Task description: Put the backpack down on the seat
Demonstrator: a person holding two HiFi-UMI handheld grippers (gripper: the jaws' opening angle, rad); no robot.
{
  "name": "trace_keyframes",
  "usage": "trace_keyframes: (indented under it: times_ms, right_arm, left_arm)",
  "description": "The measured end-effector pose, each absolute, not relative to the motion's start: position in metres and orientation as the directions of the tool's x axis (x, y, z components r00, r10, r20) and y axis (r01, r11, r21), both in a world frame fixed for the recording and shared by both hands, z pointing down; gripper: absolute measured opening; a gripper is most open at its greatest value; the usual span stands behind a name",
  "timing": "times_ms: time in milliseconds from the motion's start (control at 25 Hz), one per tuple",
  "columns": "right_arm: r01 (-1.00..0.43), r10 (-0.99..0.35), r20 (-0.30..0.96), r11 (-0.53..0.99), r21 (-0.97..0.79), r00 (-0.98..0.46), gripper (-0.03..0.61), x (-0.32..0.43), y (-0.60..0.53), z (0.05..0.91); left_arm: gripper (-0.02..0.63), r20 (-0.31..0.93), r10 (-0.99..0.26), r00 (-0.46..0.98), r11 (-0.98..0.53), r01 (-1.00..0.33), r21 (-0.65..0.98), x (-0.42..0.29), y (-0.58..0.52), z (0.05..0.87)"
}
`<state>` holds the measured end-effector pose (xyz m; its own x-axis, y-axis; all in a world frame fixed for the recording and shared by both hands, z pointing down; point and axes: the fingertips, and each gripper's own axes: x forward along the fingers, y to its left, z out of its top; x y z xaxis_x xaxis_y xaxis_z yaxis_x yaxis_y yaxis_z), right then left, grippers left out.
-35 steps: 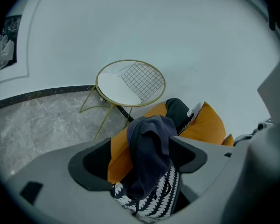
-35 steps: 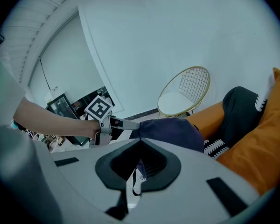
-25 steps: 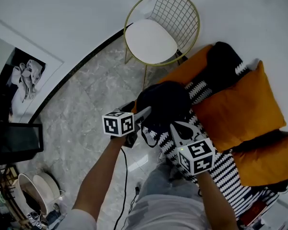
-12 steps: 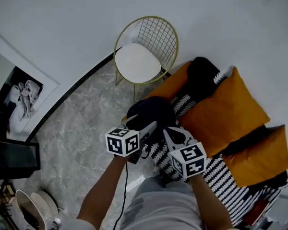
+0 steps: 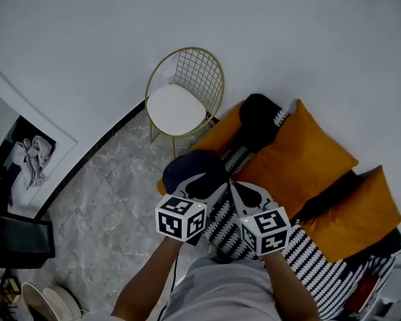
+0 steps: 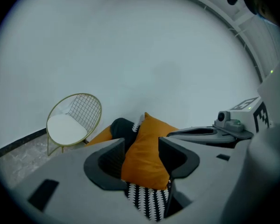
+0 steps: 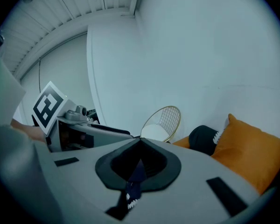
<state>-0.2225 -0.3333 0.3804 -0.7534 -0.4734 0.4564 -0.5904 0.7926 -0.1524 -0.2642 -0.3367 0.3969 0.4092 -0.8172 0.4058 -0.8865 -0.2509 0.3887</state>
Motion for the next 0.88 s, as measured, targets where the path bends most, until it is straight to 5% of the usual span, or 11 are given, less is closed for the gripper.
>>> trace_keyframes:
  times_ms: [360, 880]
  right_arm:
    - [-0.663, -0.570, 0.406, 0.737, -0.132, -0.714, 0.002, -0.161, -0.340, 0.354]
    - [-0.674, -0.593, 0.370, 0.726, -0.138, -0.715, 0.002, -0.148, -0.328, 0.348]
  left_arm:
    - [0.076, 0.390, -0.843, 0.372, -0.259, -0.914, 0.311, -0.202, -0.339, 0.372]
    - [0.009, 0.368, -0.858, 0.357, -0.246, -0.916, 0.316, -0.178, -0.337, 0.357]
